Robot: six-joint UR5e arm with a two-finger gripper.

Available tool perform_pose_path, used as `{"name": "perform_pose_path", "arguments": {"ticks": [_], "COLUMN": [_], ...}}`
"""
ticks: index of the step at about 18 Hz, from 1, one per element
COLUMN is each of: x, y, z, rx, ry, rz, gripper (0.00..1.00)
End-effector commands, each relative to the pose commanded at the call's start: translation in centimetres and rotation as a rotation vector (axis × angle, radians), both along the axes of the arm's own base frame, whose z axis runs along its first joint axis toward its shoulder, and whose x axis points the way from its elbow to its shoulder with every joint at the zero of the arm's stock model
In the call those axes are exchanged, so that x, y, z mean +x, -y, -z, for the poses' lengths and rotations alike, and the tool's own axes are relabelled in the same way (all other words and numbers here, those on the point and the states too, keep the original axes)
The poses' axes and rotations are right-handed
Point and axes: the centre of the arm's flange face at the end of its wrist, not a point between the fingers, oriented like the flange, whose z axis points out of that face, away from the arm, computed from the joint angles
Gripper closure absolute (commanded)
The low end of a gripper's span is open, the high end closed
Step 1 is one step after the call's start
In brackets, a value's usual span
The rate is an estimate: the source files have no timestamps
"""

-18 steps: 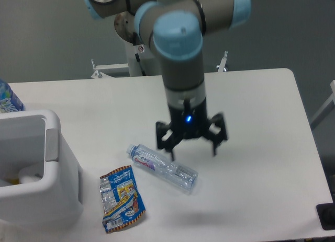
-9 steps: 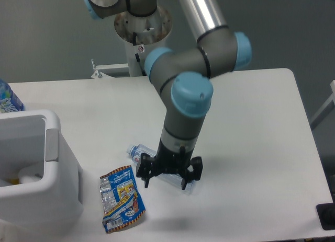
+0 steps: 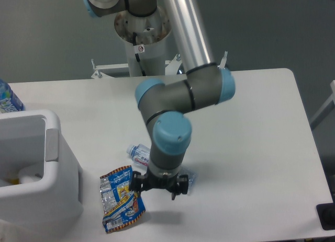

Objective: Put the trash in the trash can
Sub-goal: 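Lower the gripper onto the snack wrapper and close on it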

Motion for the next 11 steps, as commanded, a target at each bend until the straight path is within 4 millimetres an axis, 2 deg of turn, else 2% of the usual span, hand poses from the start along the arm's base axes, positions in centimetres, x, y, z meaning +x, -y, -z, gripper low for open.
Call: {"name": "perform_pose_path", "arguments": {"ticks": [4, 7, 11], "x": [1.4, 2.4, 2.4], "y": [-0.9, -1.4, -1.8], "z": [2.7, 3.6, 4.7], "rx": [-0.042, -0.054, -0.048], "ry": [0.006, 0.006, 0.002], "rz": [0.018, 0.031, 0.027], "gripper": [0.0, 0.0, 0.0]}}
